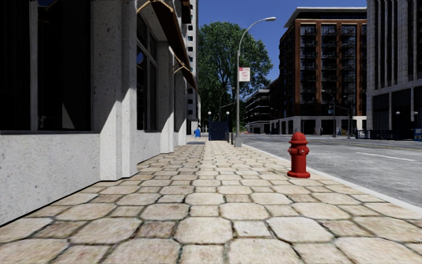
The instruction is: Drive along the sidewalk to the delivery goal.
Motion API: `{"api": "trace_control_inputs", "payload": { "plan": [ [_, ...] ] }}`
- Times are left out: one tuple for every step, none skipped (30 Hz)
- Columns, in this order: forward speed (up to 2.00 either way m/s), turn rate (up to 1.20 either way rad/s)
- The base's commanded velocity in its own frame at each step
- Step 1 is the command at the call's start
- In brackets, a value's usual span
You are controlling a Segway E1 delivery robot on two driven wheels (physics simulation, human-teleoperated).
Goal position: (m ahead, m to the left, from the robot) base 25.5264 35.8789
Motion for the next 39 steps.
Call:
{"api": "trace_control_inputs", "payload": {
  "plan": [
    [2.0,0.0],
    [2.0,0.0],
    [2.0,0.0],
    [2.0,0.0],
    [2.0,0.0],
    [2.0,0.0],
    [2.0,0.0],
    [2.0,0.0],
    [2.0,0.0],
    [2.0,0.0],
    [2.0,0.0],
    [2.0,0.0],
    [2.0,0.0],
    [2.0,0.0],
    [2.0,0.0],
    [2.0,0.0],
    [2.0,0.0],
    [2.0,0.0],
    [2.0,0.0],
    [2.0,0.0],
    [2.0,0.0],
    [2.0,0.0],
    [2.0,0.0],
    [2.0,0.0],
    [2.0,0.0],
    [2.0,0.0],
    [2.0,0.0],
    [2.0,0.0],
    [2.0,0.0],
    [2.0,0.0],
    [2.0,0.0],
    [2.0,0.0],
    [2.0,0.0],
    [2.0,0.0],
    [2.0,0.0],
    [2.0,0.0],
    [2.0,0.0],
    [2.0,0.0],
    [2.0,0.0]
  ]
}}
